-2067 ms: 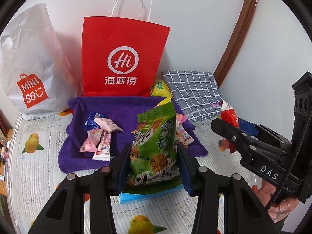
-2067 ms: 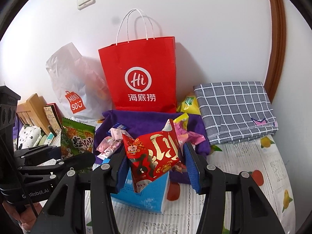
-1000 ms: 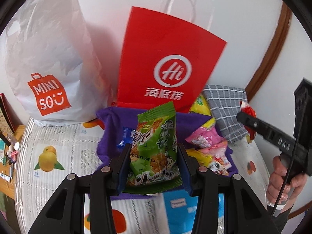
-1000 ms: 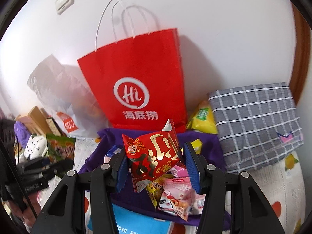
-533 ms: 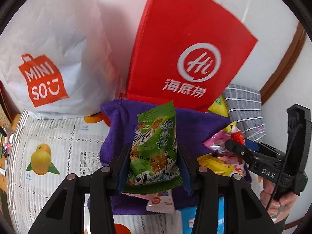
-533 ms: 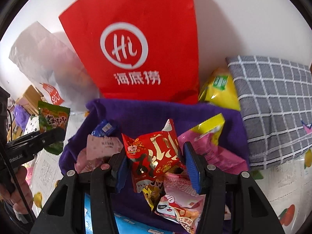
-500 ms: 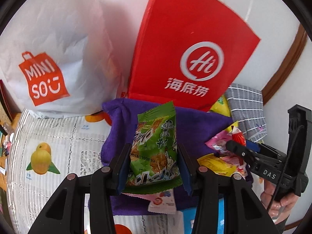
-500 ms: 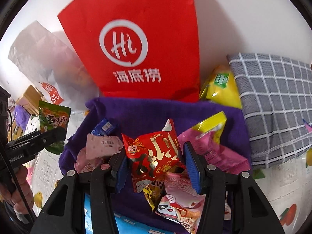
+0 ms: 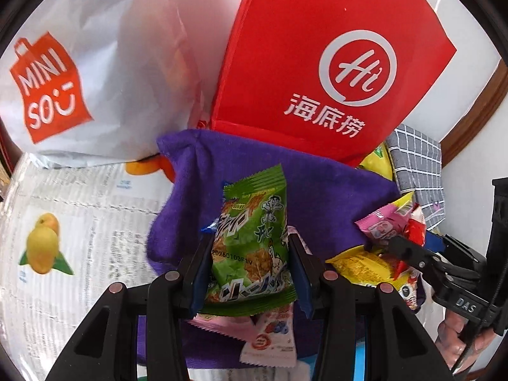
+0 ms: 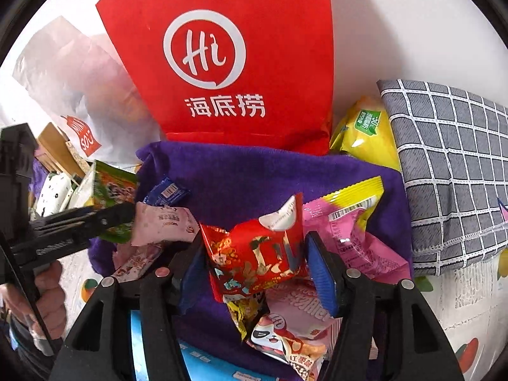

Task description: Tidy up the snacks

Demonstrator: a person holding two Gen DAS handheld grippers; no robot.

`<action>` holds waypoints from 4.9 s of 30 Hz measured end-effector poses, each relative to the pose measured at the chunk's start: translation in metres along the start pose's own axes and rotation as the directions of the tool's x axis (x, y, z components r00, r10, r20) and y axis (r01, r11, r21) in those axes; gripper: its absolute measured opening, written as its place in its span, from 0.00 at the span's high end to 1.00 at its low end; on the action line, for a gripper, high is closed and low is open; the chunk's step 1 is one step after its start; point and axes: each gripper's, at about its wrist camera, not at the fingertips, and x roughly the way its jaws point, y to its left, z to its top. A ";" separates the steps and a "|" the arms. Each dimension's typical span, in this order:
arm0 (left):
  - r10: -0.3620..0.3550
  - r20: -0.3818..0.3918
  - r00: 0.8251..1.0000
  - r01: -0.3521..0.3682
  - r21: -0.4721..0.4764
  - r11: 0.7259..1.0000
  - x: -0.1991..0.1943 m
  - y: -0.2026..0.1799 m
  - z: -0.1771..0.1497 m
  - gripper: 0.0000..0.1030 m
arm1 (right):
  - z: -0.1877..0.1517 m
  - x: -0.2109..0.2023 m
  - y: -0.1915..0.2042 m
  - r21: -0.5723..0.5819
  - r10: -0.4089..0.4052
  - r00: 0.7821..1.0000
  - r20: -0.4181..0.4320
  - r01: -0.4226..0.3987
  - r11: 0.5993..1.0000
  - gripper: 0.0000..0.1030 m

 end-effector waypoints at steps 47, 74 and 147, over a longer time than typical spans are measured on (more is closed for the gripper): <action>-0.033 0.020 0.999 0.030 0.154 0.988 -0.077 -0.060 -0.062 0.36 | -0.040 -0.094 0.027 -0.034 -0.073 0.987 0.141 0.078 0.996 0.32; -0.002 0.173 0.985 -0.031 0.189 0.982 -0.207 -0.097 -0.185 0.17 | -0.202 -0.246 0.055 0.152 -0.242 0.945 0.220 0.212 0.965 0.12; 0.031 0.297 0.954 -0.105 0.237 0.966 -0.275 -0.128 -0.268 0.12 | -0.296 -0.311 0.069 0.217 -0.262 0.920 0.291 0.203 0.955 0.02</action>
